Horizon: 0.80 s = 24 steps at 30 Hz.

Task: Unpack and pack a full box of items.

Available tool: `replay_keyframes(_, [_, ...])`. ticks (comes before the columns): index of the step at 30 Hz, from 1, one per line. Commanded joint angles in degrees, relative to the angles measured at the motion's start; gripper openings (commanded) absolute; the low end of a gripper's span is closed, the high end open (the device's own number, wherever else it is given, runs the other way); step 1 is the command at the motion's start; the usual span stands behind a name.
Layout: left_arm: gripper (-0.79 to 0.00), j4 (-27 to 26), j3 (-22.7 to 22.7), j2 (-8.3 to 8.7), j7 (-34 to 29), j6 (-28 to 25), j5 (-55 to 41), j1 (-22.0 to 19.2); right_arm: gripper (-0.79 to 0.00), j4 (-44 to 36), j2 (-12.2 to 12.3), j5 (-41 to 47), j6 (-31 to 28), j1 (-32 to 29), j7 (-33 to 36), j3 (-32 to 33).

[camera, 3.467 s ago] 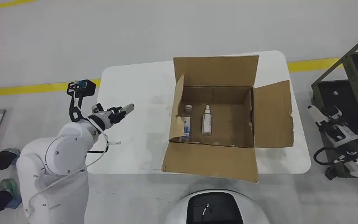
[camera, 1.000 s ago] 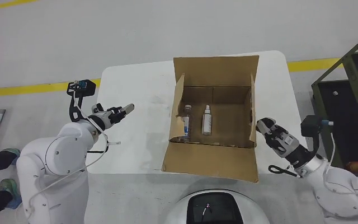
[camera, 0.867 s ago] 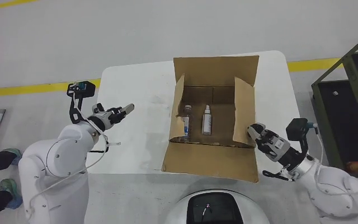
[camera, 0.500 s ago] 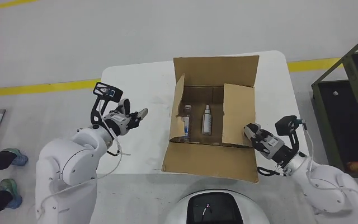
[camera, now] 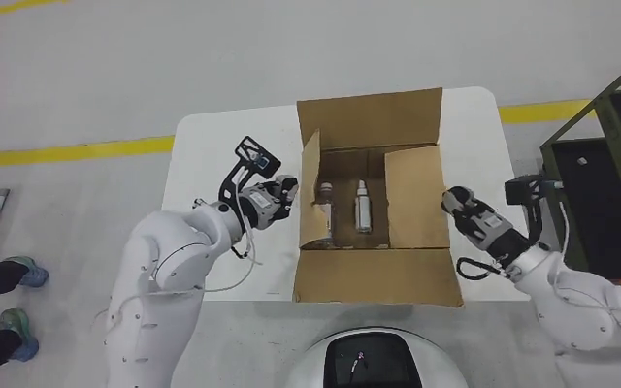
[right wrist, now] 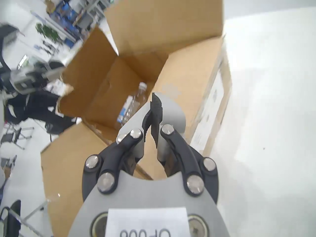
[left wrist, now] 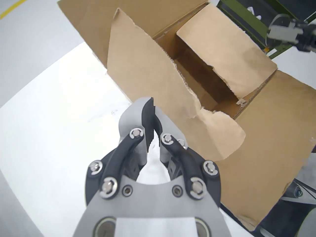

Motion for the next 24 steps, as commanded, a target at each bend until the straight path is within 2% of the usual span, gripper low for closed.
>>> replay_keyframes(1, [-0.785,0.72,1.20,-0.16,0.06,-0.28,-2.58,-1.18,-0.785,0.89,-0.04,2.75,1.54,1.99,-2.63,2.11])
replay_keyframes(5, [-0.785,1.80,4.10,-0.46,-0.24,-0.88,-4.74,-3.30,-0.785,4.98,0.00,6.40,5.90,7.72,-4.20,4.62])
replay_keyframes(10, [-0.785,4.18,7.61,-0.92,0.37,-1.39,-6.80,-5.46,-0.785,11.99,0.27,5.84,8.53,14.61,-4.09,4.81])
replay_keyframes(18, [-0.785,9.90,13.50,-1.70,-0.17,-3.02,-7.60,-8.66,-0.785,22.94,0.42,6.15,11.55,26.12,-0.06,0.58])
replay_keyframes(24, [-0.785,13.16,15.73,-2.04,-1.00,-2.76,-8.05,-10.20,-0.785,31.49,0.15,9.38,13.67,34.20,3.48,-3.35])
